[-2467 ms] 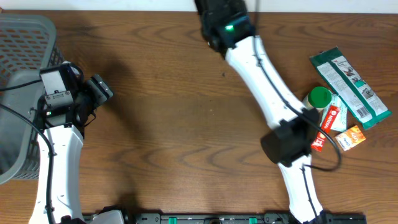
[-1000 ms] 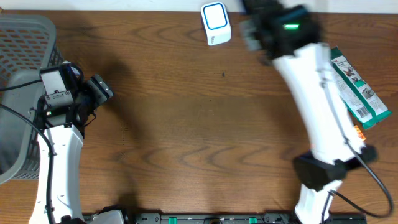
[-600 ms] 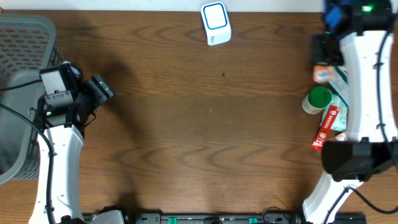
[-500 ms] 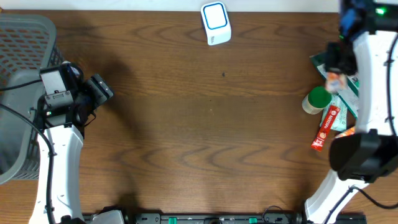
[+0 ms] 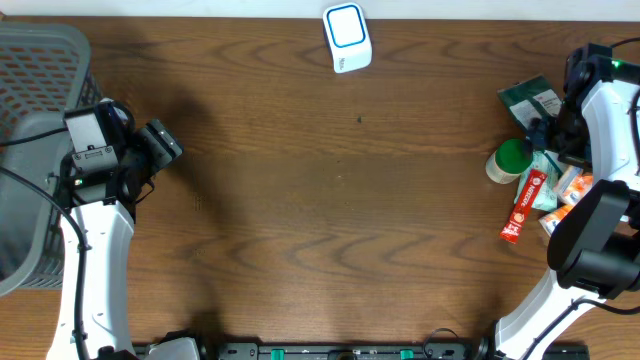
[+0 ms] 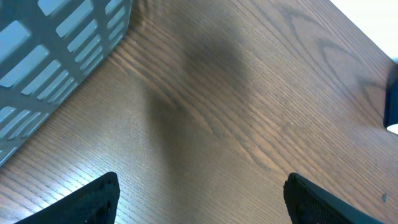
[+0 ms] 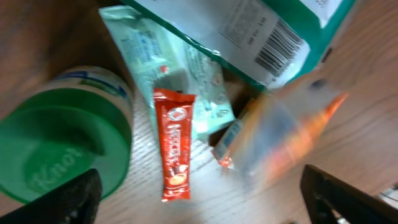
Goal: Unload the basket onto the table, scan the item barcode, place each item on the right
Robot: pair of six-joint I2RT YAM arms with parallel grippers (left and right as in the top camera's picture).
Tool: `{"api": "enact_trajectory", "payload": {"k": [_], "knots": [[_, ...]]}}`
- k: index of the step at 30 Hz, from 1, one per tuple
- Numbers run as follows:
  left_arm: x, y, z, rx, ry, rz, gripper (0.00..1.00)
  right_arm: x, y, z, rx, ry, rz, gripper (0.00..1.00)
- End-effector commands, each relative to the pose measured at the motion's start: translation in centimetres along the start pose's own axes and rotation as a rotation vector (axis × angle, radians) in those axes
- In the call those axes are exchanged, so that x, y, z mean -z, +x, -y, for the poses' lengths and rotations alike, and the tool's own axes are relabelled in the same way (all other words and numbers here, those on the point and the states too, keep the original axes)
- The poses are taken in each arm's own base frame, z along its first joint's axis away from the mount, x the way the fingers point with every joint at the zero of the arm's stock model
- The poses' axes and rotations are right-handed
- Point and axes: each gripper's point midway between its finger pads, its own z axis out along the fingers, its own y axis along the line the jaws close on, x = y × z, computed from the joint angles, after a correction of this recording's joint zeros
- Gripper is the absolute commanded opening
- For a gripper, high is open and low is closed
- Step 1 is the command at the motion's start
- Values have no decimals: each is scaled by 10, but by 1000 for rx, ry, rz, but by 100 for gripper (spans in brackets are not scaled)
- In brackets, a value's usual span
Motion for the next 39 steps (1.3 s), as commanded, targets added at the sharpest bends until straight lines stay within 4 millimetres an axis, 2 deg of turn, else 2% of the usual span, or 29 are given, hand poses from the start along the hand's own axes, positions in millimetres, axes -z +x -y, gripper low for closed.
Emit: {"api": "enact_trajectory", "payload": {"k": [1, 7, 15, 18, 20, 23, 26, 32, 39], "knots": [[-2, 1, -3, -2, -11, -4, 85, 1, 1, -7, -19, -53, -6, 99], [-2, 1, -3, -2, -11, -4, 85, 1, 2, -10, -19, -69, -13, 99], [-2, 1, -3, -2, -11, -4, 85, 7, 6, -42, 30, -260, -39, 98], [-2, 1, -3, -2, -11, -4, 86, 15, 8, -67, 98, -399, -38, 99], [-2, 1, -3, -2, -11, -4, 85, 30, 14, -95, 231, -577, -30, 99], [-2, 1, -3, -2, -11, -4, 85, 47, 21, -118, 318, -743, -18, 99], [-2, 1, -3, -2, -11, -4, 85, 47, 21, -117, 318, -742, -17, 99], [-2, 1, -3, -2, -11, -4, 85, 36, 17, -104, 318, -638, -9, 99], [-2, 1, -3, -2, -11, -4, 85, 34, 16, -101, 317, -623, -8, 99]]}}
